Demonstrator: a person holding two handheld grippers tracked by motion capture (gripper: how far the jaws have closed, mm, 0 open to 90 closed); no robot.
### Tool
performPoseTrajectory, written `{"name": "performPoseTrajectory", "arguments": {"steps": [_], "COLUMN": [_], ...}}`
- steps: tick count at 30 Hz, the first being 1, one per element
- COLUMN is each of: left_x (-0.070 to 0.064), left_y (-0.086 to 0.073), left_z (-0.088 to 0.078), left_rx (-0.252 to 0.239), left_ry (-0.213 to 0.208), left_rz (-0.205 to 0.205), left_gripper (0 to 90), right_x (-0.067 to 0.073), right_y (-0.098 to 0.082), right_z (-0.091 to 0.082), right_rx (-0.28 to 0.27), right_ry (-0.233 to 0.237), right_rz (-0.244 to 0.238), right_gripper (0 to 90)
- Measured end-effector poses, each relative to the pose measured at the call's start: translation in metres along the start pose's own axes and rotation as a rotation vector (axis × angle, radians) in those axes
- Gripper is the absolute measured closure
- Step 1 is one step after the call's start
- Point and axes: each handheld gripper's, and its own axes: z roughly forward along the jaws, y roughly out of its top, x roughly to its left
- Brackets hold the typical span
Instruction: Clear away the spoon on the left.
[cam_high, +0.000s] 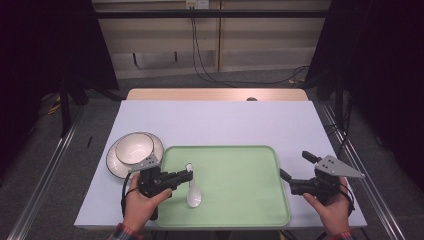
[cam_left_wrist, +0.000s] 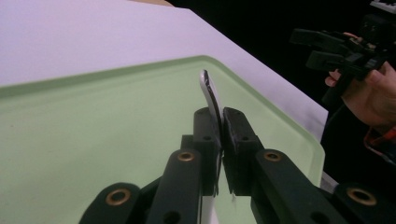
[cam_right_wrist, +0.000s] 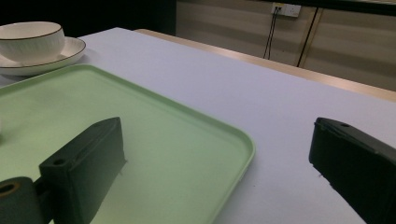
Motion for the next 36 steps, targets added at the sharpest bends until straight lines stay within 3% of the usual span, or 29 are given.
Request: {"name": "performPoseTrajectory", "arguments": {"steps": [7,20,36], "left_x": [0.006,0.015,0.018], "left_y": [-0.002,-0.007,-0.011], "left_z": [0.0,0.003,0.009], "left_rx": [-0.004,0.046,0.095], "left_ry": [0.027,0.083,0.11], "left_rz": [-0.012,0.015,0.015], "left_gripper": [81.8,77.0,74.7], "right_x": [0.0,0.001,0.001], "right_y": [0.0,0.0,0.0], "right_z": [0.0,0.001,0.002], "right_rx": [0.004,0.005,0.005], "right_ry": [-0.002,0.004,0.008], "right_rz": [0.002,-0.001,-0.002], "right_gripper": [3.2,3.2,3.2]}}
